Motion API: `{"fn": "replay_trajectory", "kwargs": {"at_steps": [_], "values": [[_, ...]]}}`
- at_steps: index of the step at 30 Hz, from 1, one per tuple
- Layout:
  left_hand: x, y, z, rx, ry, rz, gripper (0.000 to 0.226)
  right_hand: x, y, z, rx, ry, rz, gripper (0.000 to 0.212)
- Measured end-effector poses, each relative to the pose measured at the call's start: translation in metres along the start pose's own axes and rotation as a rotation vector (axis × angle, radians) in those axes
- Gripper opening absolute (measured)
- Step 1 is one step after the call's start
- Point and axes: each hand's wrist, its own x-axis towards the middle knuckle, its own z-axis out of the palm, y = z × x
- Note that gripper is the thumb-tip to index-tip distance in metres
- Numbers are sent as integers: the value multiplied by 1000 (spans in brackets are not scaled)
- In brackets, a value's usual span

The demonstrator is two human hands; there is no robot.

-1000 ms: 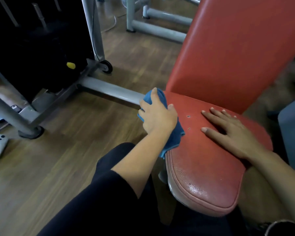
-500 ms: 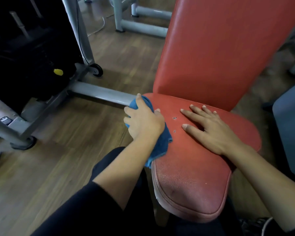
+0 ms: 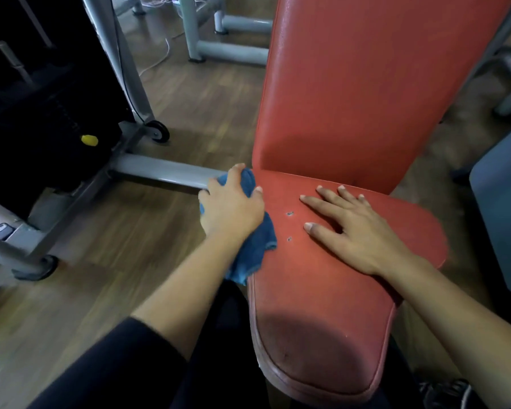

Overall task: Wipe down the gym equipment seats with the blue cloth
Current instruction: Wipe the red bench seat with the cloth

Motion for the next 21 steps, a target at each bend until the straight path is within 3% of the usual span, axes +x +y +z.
{"fn": "replay_trajectory", "kwargs": {"at_steps": [4, 9, 12, 15, 18, 21], "values": [[55, 6, 0, 186, -170, 214, 47, 2, -2, 1, 3, 12, -4, 61], [27, 20, 22, 380, -89, 525, 44, 5, 3, 1, 72, 50, 10, 59], [6, 0, 14, 362, -157, 692, 49, 6, 10, 1, 172, 115, 52, 47], [22, -11, 2, 308, -199, 617, 52, 3, 26, -4, 79, 115, 116, 49], [46, 4, 15, 384, -117, 497, 47, -9, 52, -17, -10, 85, 228, 53], [46, 30, 41, 416, -84, 485, 58, -23, 67, -22, -61, 79, 310, 61]]}}
